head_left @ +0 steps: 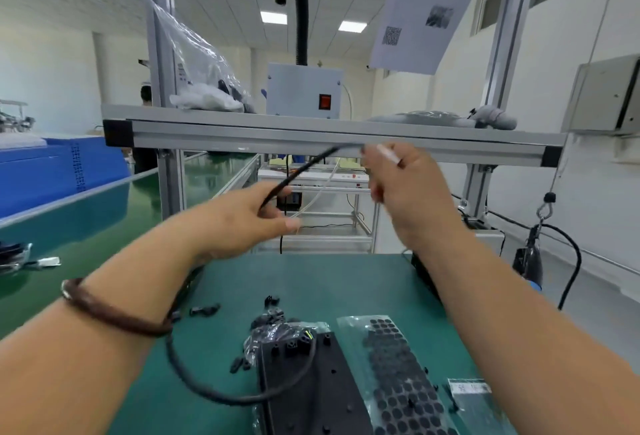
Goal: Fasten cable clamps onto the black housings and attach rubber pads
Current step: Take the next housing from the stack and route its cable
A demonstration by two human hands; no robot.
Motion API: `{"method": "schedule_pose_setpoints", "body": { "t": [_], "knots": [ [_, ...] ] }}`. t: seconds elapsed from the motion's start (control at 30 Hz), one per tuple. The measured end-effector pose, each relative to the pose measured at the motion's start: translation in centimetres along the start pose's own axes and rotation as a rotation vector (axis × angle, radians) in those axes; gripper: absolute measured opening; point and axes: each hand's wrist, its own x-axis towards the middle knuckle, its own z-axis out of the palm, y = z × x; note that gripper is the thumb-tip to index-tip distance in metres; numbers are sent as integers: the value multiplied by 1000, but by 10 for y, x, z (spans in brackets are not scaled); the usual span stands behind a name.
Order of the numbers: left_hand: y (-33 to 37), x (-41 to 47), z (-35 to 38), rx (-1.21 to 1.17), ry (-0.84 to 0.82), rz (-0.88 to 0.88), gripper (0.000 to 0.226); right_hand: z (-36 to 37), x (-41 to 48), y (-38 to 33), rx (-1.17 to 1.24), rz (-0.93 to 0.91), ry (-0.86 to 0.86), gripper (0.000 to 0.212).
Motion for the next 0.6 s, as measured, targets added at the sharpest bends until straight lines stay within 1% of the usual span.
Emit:
{"method": "schedule_pose_setpoints", "body": {
  "t": [0.03,0.07,0.1,0.13,0.17,0.2,0.27,0.33,0.4,0.43,0.5,0.57,0.6],
  "knots": [
    [-2,4,-8,-129,-26,-1,34,-6,13,-7,98,12,80,17],
    [-5,7,-18,-272,-16,-18,22,-15,25,-12,190,36,167,15],
    [-9,9,-28,-420,7,-29,16,-26,36,-15,275,65,253,15],
    [-12,10,-38,-557,37,-19,16,-39,46,-15,335,90,333,14],
    [-15,11,-46,-663,65,6,21,-52,53,-12,362,112,404,16],
    [-15,13,-50,-744,84,39,25,-63,57,-4,352,135,458,20],
    [-11,23,-43,-809,140,91,22,-78,58,20,317,209,513,22],
    [-3,37,-24,-725,295,100,20,-83,48,50,323,316,515,21],
    [2,51,-4,-570,437,140,18,-90,33,75,354,408,515,24],
    [3,56,3,-483,462,179,17,-95,25,83,366,427,532,26],
    [1,61,17,-264,462,241,16,-113,14,92,378,416,587,28],
    [-2,64,29,-84,447,287,17,-133,10,91,399,365,651,28],
    [-4,65,34,-37,439,301,18,-142,9,90,412,336,692,27]
  ]
}}
